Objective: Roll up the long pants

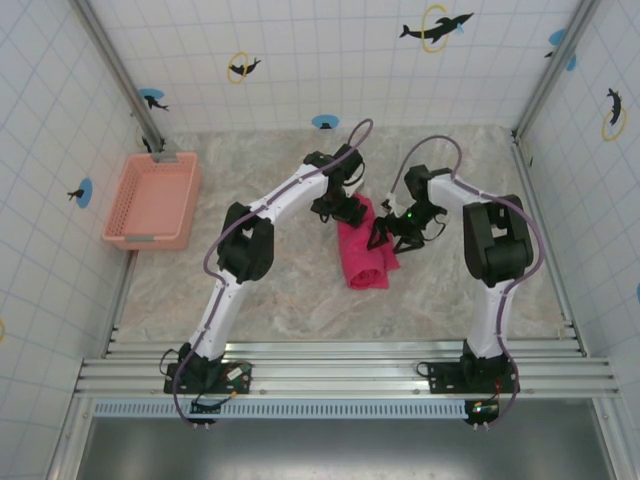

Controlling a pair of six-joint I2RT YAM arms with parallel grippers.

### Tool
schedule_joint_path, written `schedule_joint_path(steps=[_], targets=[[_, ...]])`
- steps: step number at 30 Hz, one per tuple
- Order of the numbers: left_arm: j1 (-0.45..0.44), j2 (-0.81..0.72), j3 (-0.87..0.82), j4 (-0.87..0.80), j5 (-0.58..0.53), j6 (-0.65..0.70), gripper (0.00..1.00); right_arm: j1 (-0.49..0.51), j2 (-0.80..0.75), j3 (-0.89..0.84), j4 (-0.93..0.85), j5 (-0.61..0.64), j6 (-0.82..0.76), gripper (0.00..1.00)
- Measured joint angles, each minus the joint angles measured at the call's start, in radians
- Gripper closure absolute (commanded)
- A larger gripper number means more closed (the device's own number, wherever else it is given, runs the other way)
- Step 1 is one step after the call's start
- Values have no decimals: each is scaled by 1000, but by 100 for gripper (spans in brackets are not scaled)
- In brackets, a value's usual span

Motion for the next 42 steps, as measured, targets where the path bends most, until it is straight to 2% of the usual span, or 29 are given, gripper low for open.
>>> schedule_joint_path(steps=[8,19,20,22,24,25,30,31,37,42], targets=[[-3,0,-8,-5,0,-17,3,19,6,-49,75,-99,89,2],[-2,-10,-31,7,-4,-41,3,59,-15,-93,217,-124,320,2],[-1,-11,-35,9,-4,-42,3,66,-16,-93,227,-119,341,5],[1,-13,-43,14,-3,-45,3,74,-15,-93,240,-108,366,19],[2,-16,-51,18,-1,-56,3,87,-7,-92,256,-101,381,44],[2,-18,-56,21,-1,-61,3,91,-3,-89,259,-102,388,54],[8,-21,-56,24,-9,-71,3,96,4,-77,247,-124,405,93],[10,-21,-50,19,-13,-70,3,96,3,-76,244,-130,403,98],[46,-9,9,-71,-38,-53,3,108,-3,-76,279,-119,362,100],[151,-53,-50,-123,-47,-35,3,111,-7,-74,292,-100,315,100]])
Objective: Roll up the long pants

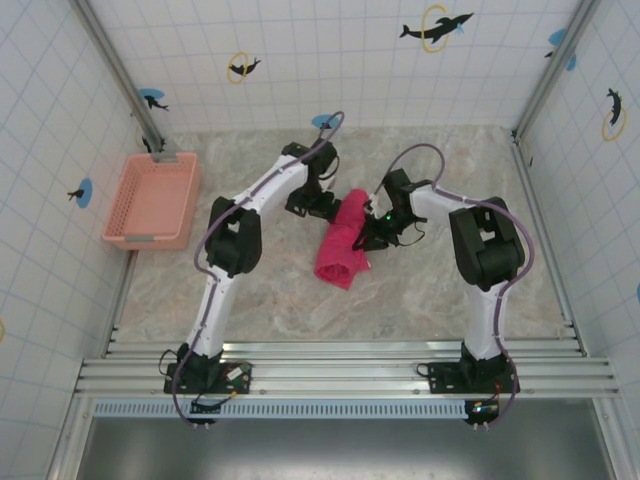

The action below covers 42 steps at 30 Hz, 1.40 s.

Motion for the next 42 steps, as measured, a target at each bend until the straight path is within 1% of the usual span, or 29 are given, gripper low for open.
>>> schedule_joint_path(steps=[4,6,7,11,13,16,21,24,28,31,37,38,42], targets=[[101,-103,-84,-11,12,3,3,-10,0,10,0,19,-24,100],[137,-165,-110,-11,-5,9,3,-18,0,16,0,29,-34,100],[145,-192,-120,-10,-26,11,3,-22,0,19,0,33,-37,100],[158,-325,-187,4,-171,0,3,-32,0,43,-7,65,-53,100],[172,-367,-199,4,-239,-11,3,-34,1,56,-11,83,-58,100],[235,-388,-200,0,-321,-34,3,-36,4,74,-18,100,-63,100],[365,-364,-214,-21,-421,-46,3,-36,6,108,-34,126,-66,100],[413,-363,-254,-10,-449,-32,3,-35,9,128,-39,139,-67,100],[460,-336,-264,2,-454,-17,3,-29,10,145,-43,155,-71,100],[509,-282,-261,9,-454,-9,3,-24,10,156,-46,162,-70,100],[596,-105,-228,7,-455,3,3,-21,10,188,-56,165,-70,100],[603,-79,-218,5,-451,6,4,-21,10,194,-58,165,-70,100],[602,-31,-143,2,-398,23,15,-21,10,222,-66,163,-70,100]])
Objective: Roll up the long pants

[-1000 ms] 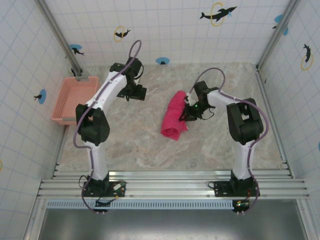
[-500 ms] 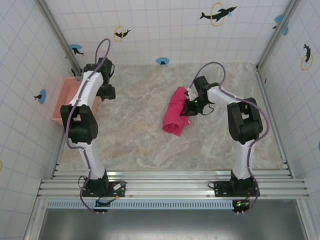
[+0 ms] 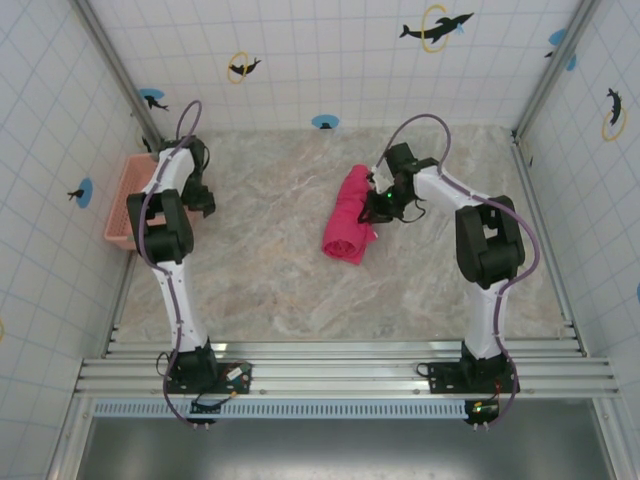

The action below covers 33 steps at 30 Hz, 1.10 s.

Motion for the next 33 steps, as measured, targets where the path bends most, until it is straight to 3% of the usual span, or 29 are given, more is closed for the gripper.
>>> schedule_joint_path(steps=[3,10,28,33], targets=[[-7,5,-3,14,51,2,20,0,-2,14,-1,-6,4,100],[-36,-18,-78,37,195,-1,21,0,-21,74,-24,-27,35,100],[-228,-47,-93,18,443,-53,18,2,-29,346,-40,-135,114,100],[-294,-48,-91,10,465,-63,12,4,-29,363,-46,-154,120,100]])
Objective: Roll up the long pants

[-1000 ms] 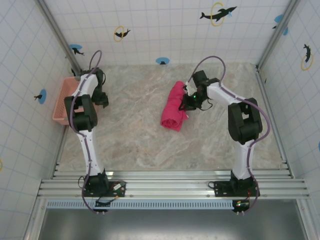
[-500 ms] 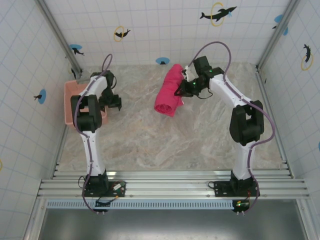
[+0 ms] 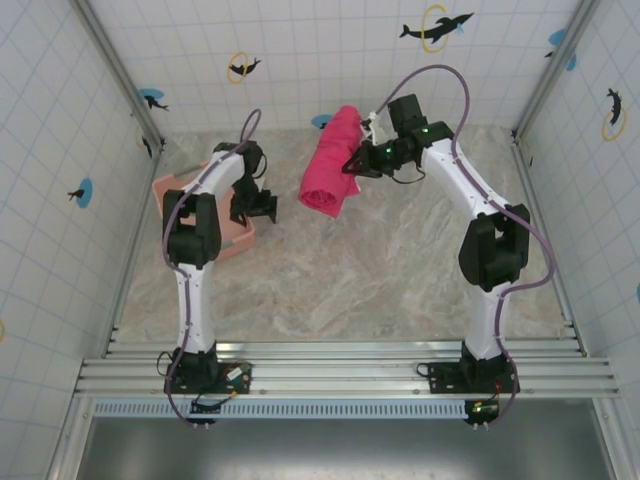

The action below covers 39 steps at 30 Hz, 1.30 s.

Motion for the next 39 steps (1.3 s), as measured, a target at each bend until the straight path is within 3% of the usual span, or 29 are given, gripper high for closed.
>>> schedule_joint_path(steps=[5,9,13,17,20,25,31,39], targets=[[-26,-24,25,-11,27,-26,3,2,0,29,-17,-29,1,100],[-18,-36,204,-62,13,-33,3,16,0,114,-60,-53,2,100],[1,-95,380,-98,-40,-43,3,64,1,240,-77,-97,0,100],[52,-227,406,-113,-126,-74,3,142,32,380,-84,-138,-2,100],[113,-343,337,-100,-209,-108,3,200,103,497,-83,-156,-4,100],[229,-539,64,-69,-275,-150,3,293,335,721,-45,-159,2,100],[302,-646,-143,-84,-322,-150,3,365,563,747,117,-118,82,100],[315,-859,-362,-132,-349,-196,3,391,760,753,432,-58,265,100]])
